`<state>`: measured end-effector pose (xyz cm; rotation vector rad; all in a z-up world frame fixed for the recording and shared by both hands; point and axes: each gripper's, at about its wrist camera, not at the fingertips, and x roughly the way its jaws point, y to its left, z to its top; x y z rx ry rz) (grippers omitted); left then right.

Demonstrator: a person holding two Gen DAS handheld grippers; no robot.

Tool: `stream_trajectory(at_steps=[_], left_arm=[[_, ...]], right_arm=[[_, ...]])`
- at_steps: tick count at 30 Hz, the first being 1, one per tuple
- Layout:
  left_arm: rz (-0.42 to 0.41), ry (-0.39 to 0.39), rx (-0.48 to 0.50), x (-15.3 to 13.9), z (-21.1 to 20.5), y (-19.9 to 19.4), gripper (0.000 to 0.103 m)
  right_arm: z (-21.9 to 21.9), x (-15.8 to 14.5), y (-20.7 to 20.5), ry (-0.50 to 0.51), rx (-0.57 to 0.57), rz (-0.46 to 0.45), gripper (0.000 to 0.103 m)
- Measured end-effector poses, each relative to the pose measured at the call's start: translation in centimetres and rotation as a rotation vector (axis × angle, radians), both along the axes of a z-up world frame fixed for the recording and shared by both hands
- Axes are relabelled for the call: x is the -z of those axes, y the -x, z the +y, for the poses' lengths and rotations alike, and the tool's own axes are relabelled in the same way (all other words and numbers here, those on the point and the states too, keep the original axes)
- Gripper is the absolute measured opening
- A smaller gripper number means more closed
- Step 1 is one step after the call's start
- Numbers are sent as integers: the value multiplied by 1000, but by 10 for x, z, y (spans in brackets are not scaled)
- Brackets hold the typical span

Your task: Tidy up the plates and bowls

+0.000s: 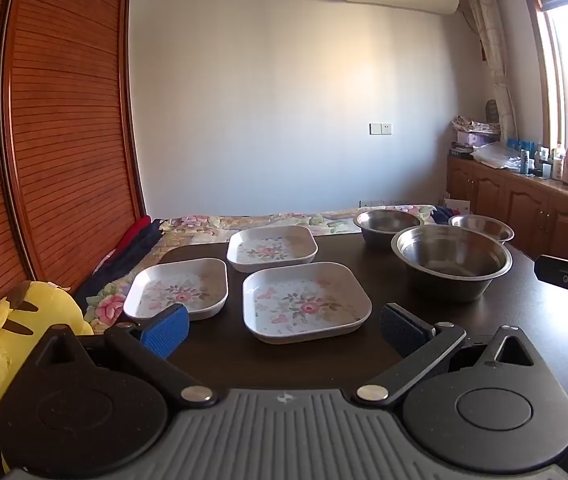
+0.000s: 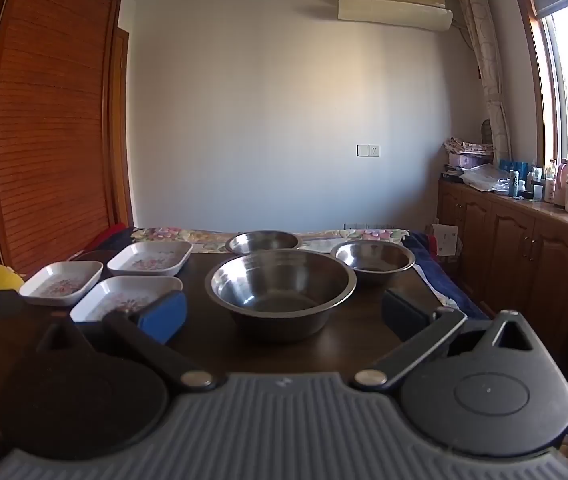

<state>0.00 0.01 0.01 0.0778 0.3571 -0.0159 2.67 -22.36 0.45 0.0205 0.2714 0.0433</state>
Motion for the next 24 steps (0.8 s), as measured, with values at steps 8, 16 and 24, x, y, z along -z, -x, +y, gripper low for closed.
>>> stream_trajectory(at_steps=[8,16,24], left_arm=[[0,-8,2,-1,-3,-2,103],[-6,-8,2,-2,-2,0,103],[-6,-9,1,-1,-2,0,103]], right_arm=[[0,0,0,-3,1,-4,103],[-1,0,1,-3,0,-3,103],[-1,0,1,-4,1,-4,103]])
